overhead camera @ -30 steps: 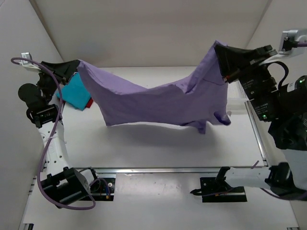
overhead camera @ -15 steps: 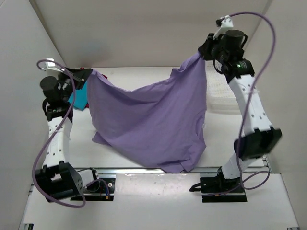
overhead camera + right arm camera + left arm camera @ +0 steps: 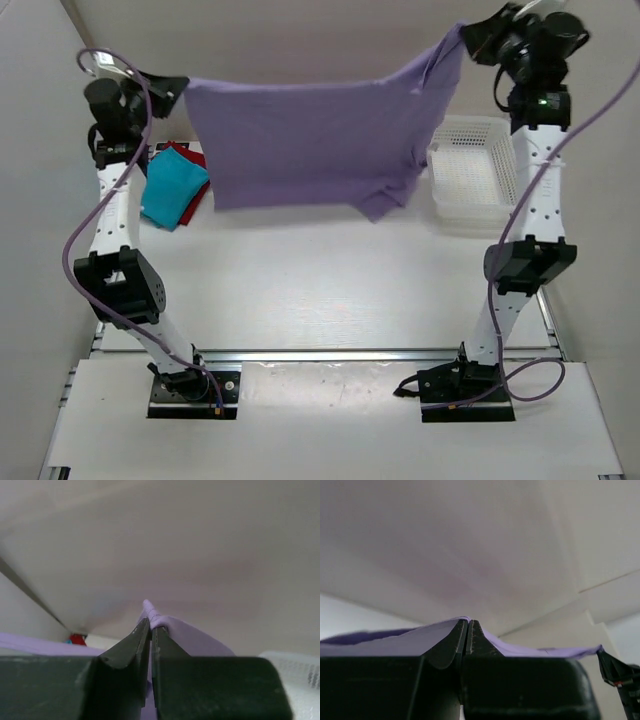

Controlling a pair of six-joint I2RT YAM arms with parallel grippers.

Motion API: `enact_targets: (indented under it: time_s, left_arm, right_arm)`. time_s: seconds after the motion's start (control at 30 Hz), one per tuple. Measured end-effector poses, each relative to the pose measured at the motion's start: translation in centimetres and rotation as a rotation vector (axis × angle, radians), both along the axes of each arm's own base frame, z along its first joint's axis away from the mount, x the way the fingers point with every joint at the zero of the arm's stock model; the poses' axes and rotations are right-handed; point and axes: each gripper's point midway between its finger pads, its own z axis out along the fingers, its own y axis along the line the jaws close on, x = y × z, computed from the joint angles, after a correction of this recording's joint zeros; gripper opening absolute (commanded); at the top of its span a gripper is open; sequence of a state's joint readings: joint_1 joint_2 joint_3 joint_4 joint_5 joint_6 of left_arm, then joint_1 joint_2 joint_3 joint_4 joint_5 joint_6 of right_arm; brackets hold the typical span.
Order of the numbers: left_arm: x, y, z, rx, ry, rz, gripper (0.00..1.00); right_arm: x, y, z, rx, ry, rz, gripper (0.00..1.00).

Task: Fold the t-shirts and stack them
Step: Flatten out the tshirt

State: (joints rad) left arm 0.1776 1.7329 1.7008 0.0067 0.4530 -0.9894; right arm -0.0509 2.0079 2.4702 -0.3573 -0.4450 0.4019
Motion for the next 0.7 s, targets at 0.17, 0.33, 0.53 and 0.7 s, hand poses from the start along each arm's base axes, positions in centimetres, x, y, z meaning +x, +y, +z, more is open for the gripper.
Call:
enact_targets:
  time_s: [0.17, 0.33, 0.53, 0.7]
  left_arm:
    - [-1.9, 2.1, 6.1, -0.001, -0.153, 0.031, 0.0]
    - [-4.2, 2.4, 2.0, -0.023, -0.114, 0.042, 0.0]
    - [-8.2, 2.3, -12.3, -0.068, 0.141, 0.064, 0.0]
    - [-15.1, 1.2, -24.1, -0.096, 0.36, 0.073, 0.0]
  right_arm:
    - [-5.2, -0.9, 7.7, -0.004, -0.183, -0.012, 0.0]
    - [-8.8, 2.5, 5.8, -0.053, -0.155, 0.051, 0.0]
    - [-13.1, 6.7, -15.2, -0.067, 0.23, 0.117, 0.0]
    - [-23.1, 6.9, -32.6, -0.03, 0.583, 0.109, 0.0]
